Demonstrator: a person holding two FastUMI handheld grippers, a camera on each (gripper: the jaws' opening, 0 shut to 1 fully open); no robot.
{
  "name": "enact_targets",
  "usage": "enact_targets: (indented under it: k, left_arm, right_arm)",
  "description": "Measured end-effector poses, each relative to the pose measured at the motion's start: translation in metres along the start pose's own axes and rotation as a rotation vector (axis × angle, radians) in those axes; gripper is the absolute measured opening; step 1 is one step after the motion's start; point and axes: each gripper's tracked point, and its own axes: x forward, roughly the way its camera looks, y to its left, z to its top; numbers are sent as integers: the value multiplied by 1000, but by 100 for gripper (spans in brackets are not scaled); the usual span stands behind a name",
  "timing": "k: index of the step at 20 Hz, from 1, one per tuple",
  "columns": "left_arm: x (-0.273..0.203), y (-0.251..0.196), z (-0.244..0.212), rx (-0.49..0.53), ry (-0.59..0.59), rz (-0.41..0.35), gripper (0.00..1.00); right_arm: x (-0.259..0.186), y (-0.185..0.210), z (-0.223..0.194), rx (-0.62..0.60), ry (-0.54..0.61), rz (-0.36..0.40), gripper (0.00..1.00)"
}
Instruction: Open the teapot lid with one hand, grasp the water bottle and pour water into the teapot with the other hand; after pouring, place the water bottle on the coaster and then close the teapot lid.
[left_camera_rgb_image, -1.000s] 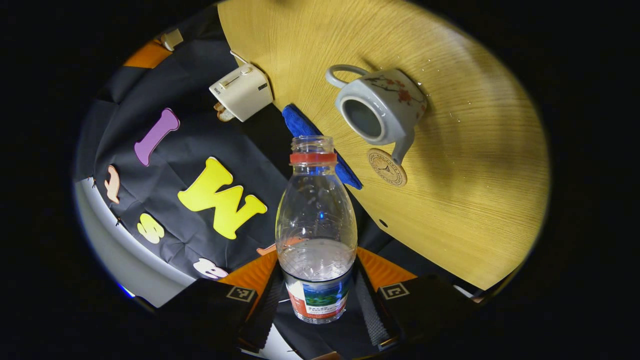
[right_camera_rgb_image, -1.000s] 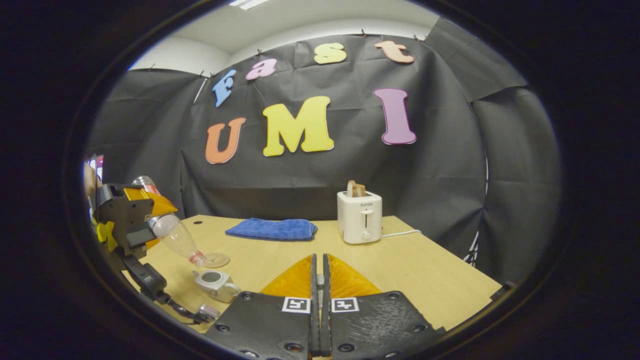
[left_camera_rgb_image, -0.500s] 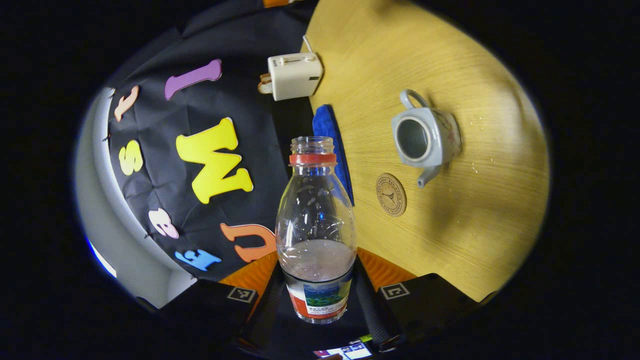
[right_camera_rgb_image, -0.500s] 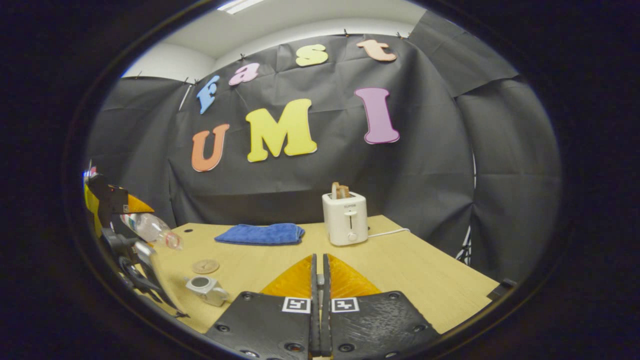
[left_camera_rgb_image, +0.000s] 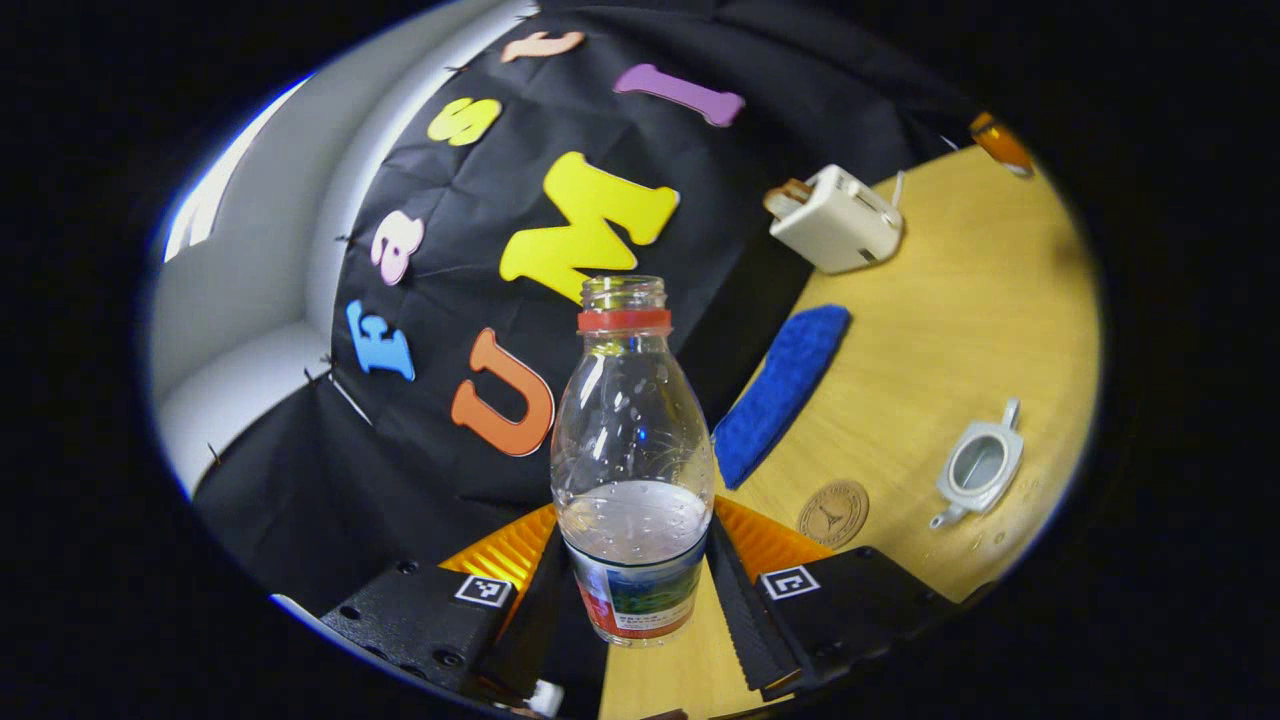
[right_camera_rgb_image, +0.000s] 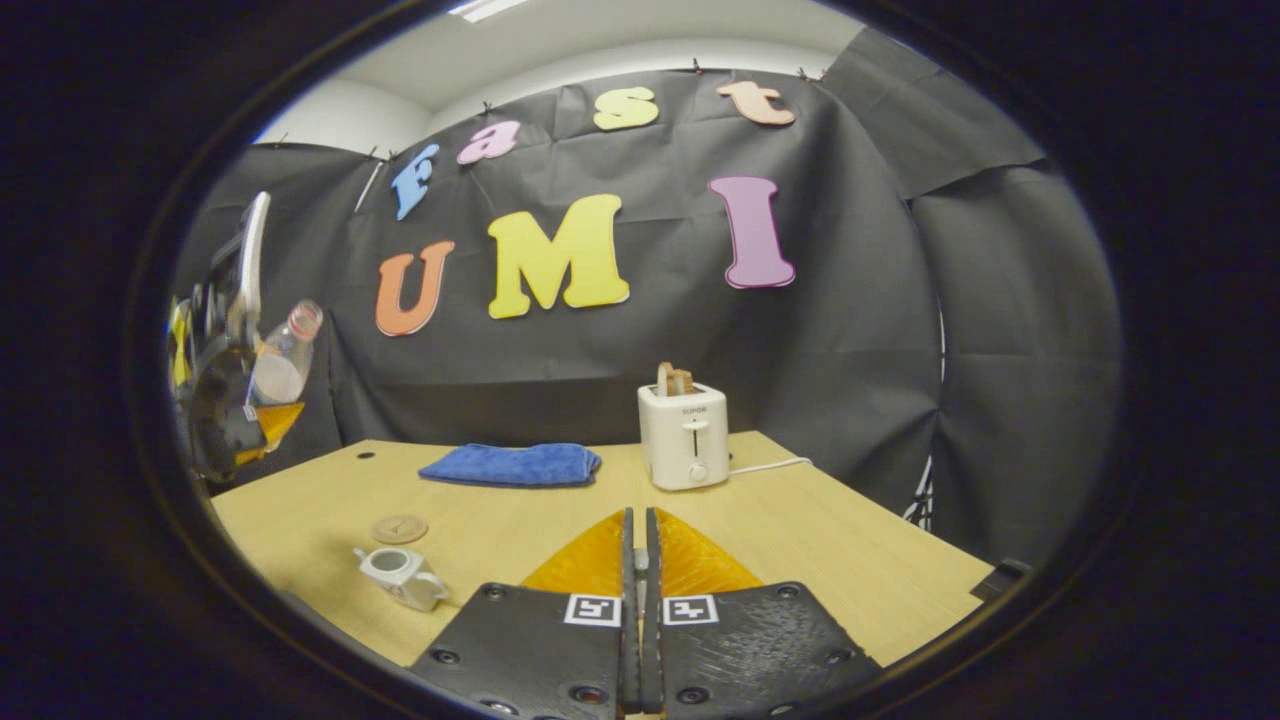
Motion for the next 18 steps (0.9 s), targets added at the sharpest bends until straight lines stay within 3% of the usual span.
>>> enact_targets:
  k: [4,6,8,14,18]
  left_arm:
    - [2,-18,3,-343,-15,-97,75]
    - [5,-31,16,-504,-84,-194,75]
    - [15,-41,13,-613,-96,-248,76]
    - [45,-68,-25,-810,-66,-284,78]
    - [71,-87,-44,-822,-30,-287,79]
  right_arm:
    - [4,10,-9,-11,21,14,1]
    - [4,15,-11,-22,25,23,1]
    - [4,21,-14,-32,32,37,1]
    - [9,18,-24,-35,54,37,1]
    - [16,18,-33,-15,79,38,1]
